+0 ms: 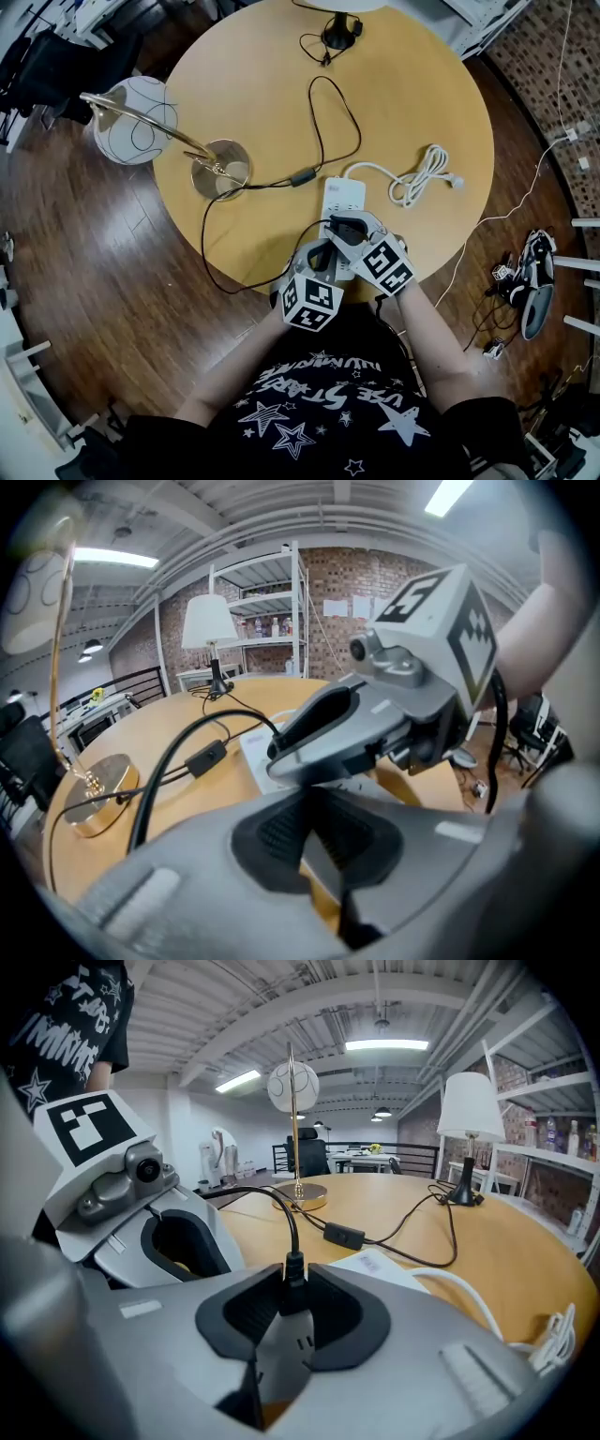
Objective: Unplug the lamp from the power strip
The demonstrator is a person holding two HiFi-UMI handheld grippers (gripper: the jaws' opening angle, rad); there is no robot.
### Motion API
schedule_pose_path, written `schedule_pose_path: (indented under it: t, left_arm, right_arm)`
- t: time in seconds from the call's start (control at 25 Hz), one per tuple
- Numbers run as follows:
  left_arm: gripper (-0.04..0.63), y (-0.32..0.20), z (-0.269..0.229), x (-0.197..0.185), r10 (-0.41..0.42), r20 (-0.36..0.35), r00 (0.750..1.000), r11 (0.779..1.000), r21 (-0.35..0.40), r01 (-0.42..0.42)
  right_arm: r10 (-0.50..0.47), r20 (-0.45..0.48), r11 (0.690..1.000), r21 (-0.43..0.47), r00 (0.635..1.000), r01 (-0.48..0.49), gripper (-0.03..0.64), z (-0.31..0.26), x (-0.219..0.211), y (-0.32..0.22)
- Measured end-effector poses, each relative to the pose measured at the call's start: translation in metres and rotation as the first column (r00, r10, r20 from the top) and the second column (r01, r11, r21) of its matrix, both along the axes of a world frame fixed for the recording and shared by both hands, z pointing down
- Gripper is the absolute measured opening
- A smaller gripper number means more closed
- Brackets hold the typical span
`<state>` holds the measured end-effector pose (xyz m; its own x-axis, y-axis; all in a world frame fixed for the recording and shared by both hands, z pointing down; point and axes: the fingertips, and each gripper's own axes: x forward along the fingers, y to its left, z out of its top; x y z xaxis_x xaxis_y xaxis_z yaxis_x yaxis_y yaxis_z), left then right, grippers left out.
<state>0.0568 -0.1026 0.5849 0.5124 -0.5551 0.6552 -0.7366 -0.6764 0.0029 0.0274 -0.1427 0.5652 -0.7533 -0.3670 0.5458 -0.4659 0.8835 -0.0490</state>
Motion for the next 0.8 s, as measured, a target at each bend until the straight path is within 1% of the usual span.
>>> schedule_pose_path:
  t: [0.2, 0.36, 0.64, 0.8]
  left_arm:
    - [0.003, -0.0003, 0.0005, -0.0005, -0.016, -0.019, 1.0, 1.0, -0.022, 0.016]
    - [0.003, -0.0004, 0.0001, -0.0004, -0.017, -0.034, 0.999, 0.999, -0.028, 0.016]
    - [0.003, -0.0007, -0.001, -0.0006, -0.022, -0.052, 0.998, 0.999, -0.038, 0.02]
    - [0.003, 0.0, -0.0024, 0.0003, -0.03, -0.068, 0.997, 0.998, -0.054, 0.026]
  right_arm:
    - [0.025, 0.019, 0.999, 0.039, 1.0, -0.025, 0.081, -0.0015, 0.0009, 0.0005]
    - [0.033, 0.041, 0.998, 0.05, 0.999, -0.035, 0.081, -0.0032, 0.0018, 0.0004]
    - [0.037, 0.052, 0.997, 0.071, 0.998, -0.04, 0.081, -0.0056, 0.002, 0.0006]
    - [0.034, 0.065, 0.998, 0.056, 0.997, -0.038, 0.081, -0.0067, 0.0038, 0.0017]
